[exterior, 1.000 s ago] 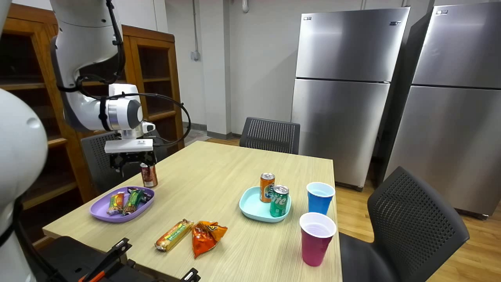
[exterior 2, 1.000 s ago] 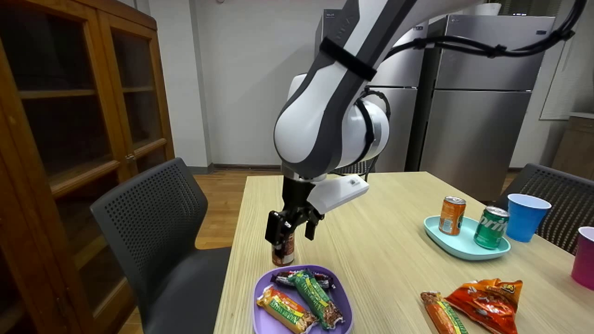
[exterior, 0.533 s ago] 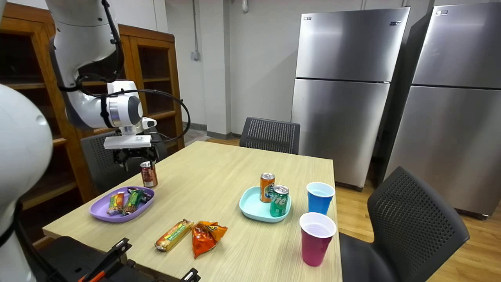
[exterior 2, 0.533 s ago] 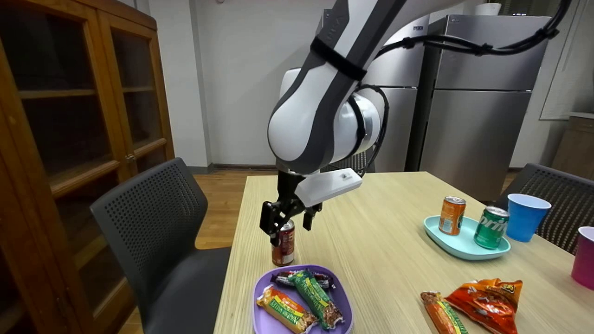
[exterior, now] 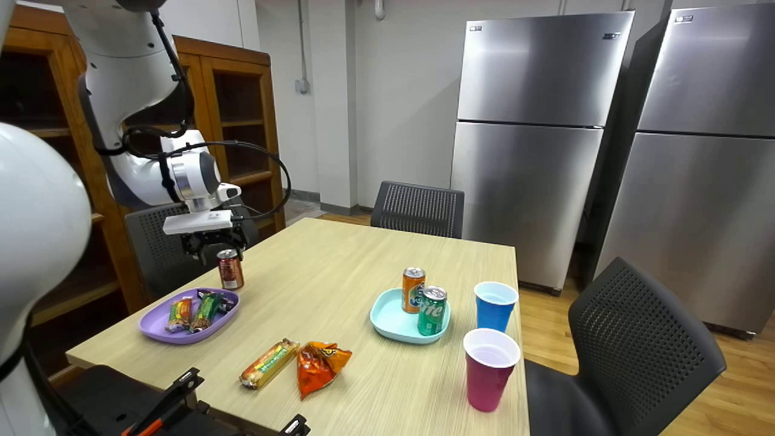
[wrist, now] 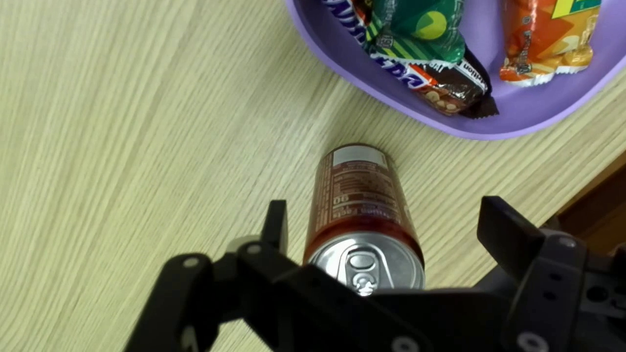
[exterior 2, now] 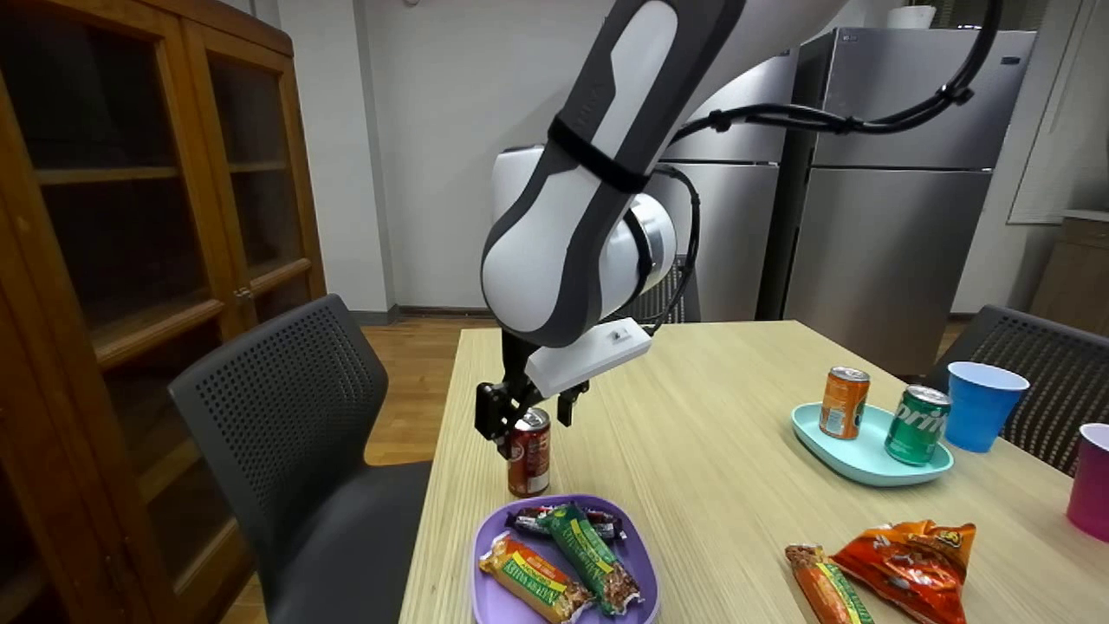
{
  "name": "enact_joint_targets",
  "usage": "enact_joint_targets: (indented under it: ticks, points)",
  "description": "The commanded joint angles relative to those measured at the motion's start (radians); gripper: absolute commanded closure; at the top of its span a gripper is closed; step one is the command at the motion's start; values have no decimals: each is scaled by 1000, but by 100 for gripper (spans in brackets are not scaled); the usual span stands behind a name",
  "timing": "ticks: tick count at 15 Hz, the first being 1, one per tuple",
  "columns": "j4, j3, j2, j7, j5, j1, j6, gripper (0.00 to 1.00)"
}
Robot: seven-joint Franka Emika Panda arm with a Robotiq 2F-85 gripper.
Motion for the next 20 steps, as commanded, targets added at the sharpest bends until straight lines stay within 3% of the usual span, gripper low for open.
enact_joint_targets:
  ticks: [1,20]
  points:
    - [86,-20,52,34,-18,19,-49,0]
    - [109,4,80,-11,-6,-18,-40,0]
